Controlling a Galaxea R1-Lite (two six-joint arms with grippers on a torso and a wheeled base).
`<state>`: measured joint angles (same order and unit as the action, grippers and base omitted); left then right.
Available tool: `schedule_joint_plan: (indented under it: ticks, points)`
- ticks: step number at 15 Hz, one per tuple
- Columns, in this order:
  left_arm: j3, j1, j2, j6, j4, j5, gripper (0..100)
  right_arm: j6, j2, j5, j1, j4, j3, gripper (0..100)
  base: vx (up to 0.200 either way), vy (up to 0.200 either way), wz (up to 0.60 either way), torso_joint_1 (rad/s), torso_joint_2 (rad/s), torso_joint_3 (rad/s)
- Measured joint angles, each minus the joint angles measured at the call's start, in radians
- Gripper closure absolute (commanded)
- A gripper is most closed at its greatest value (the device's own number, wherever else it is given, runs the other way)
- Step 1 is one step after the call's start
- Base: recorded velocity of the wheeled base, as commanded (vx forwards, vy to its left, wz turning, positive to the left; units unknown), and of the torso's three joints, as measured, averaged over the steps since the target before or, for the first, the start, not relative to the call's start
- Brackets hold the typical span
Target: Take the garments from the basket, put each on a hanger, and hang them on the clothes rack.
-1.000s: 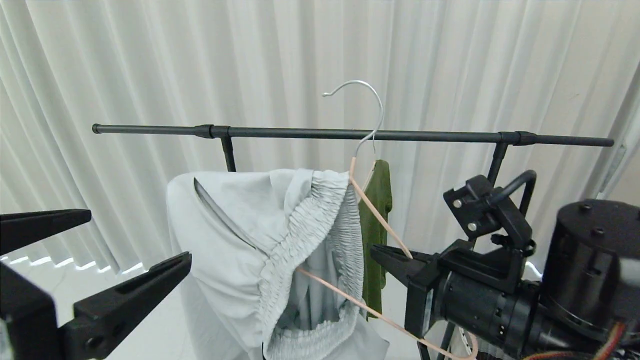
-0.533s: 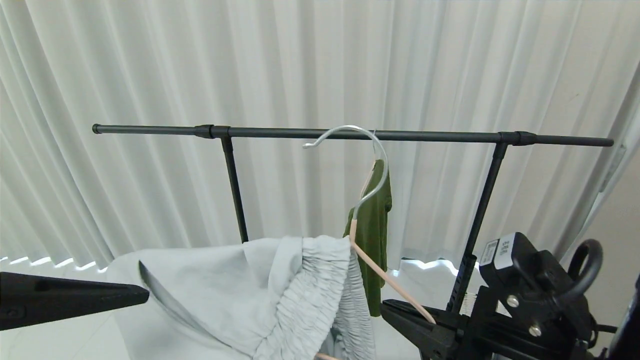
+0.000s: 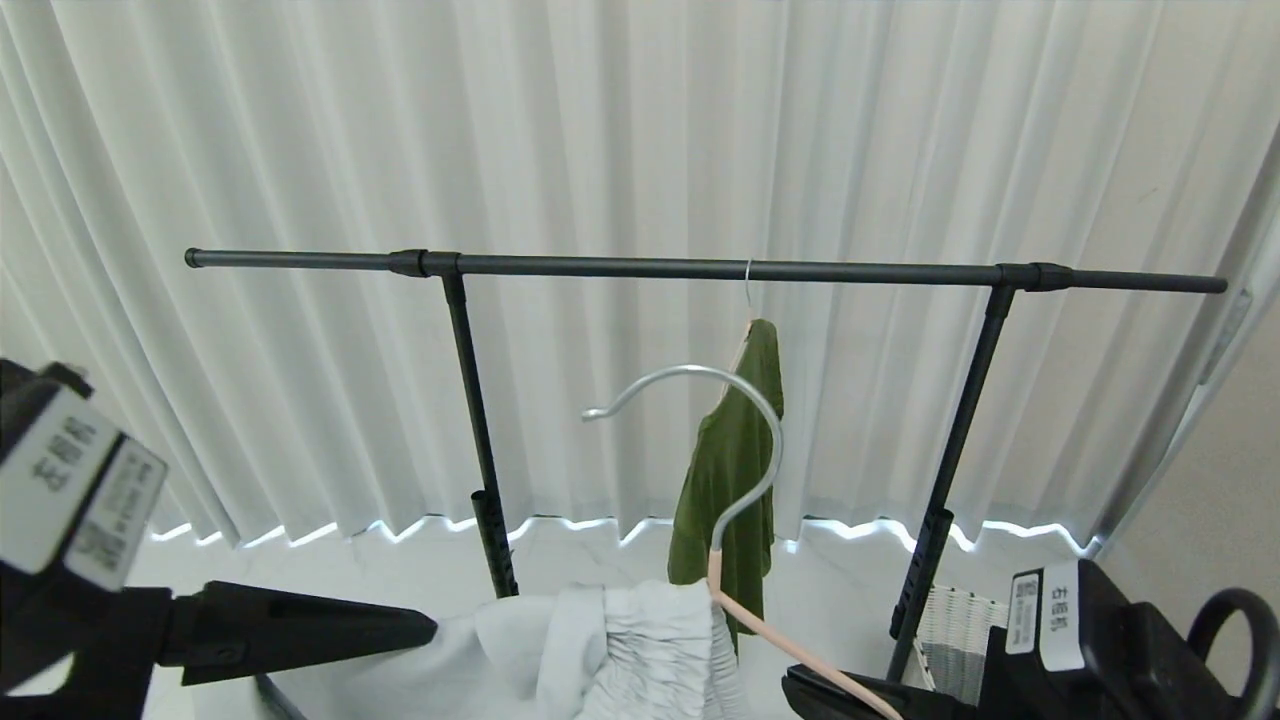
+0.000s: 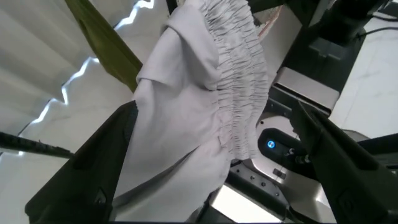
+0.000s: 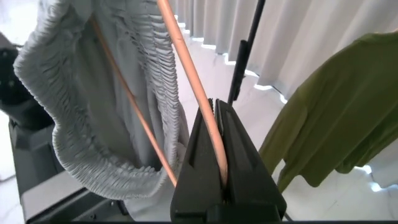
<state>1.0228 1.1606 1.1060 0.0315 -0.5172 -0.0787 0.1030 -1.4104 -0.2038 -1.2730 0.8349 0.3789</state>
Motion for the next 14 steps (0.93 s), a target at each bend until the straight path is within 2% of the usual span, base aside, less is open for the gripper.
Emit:
schedule_joint_plan:
  ticks: [3,5,9,10,14]
  points:
    - [-0.076,-0.044,0.02,0.001,0.116,0.056,0,-0.043,0.011,0.0,-0.031,0.021,-0.025,100,0.0,0.0,0.0,0.0,0.0,0.0]
    - [-0.114,-0.055,0.04,0.001,0.158,0.08,0,-0.079,0.014,0.001,-0.046,0.027,-0.028,100,0.0,0.0,0.0,0.0,0.0,0.0]
    - [-0.14,-0.071,0.068,-0.003,0.203,0.086,0,-0.074,0.016,-0.001,-0.037,0.035,-0.042,100,0.0,0.0,0.0,0.0,0.0,0.0]
    - [-0.14,-0.071,0.064,-0.015,0.203,0.086,0,-0.07,0.019,-0.001,-0.021,0.037,-0.052,100,0.0,0.0,0.0,0.0,0.0,0.0]
    - [-0.143,-0.071,-0.013,-0.14,0.201,0.082,0,-0.059,0.036,0.008,0.075,0.038,-0.087,100,0.0,0.0,0.0,0.0,0.0,0.0]
